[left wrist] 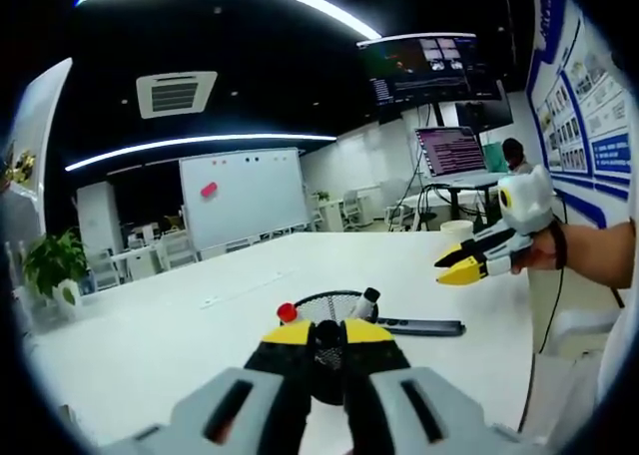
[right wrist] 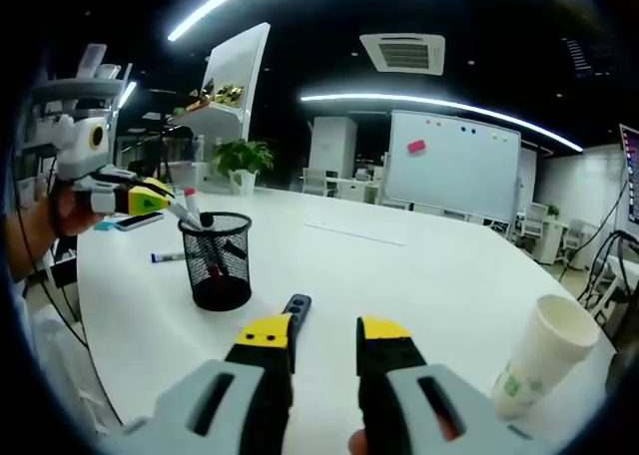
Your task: Place the scattered laser pointers and whiteboard markers into the pen holder and stack the scattered paper cups together
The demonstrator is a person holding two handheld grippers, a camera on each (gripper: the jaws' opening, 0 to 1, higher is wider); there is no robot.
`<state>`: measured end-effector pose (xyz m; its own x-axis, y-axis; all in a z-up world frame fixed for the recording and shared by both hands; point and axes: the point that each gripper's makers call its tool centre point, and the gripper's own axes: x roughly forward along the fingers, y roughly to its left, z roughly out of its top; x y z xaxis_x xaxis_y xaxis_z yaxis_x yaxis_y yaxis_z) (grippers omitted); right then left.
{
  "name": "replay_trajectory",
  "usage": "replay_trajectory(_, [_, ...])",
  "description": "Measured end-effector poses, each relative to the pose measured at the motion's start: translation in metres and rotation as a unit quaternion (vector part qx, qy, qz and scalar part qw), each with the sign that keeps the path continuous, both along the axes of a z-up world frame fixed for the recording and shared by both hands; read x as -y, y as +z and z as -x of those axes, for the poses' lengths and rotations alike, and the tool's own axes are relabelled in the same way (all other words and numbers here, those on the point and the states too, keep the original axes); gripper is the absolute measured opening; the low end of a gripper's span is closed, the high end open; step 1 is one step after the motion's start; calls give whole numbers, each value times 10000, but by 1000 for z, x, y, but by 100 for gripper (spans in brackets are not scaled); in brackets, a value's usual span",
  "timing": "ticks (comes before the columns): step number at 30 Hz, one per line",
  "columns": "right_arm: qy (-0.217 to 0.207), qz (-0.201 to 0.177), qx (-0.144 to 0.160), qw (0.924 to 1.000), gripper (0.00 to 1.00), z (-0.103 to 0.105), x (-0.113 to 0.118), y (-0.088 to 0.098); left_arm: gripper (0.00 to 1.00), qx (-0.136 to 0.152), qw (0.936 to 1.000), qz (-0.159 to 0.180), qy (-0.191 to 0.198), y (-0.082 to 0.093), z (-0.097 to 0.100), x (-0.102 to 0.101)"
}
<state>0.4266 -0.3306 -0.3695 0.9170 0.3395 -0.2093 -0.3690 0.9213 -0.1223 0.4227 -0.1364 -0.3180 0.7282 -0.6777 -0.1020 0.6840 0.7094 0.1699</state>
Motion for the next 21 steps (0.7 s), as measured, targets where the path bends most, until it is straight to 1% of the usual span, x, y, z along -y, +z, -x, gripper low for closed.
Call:
replay_trajectory(10, [28, 29, -57, 10000, 24, 2, -3, -4, 11, -62, 10000, 51, 48, -1, -1, -1])
replay_trajectory(16, [13, 84, -57, 9999, 24, 4, 0, -2, 11, -28, 10000, 69, 39, -1, -5, 1])
replay_trajectory(21, [-51, 92, -73, 9999, 24, 4, 6, -3, 11, -35, 9999, 105, 48, -1, -9, -2])
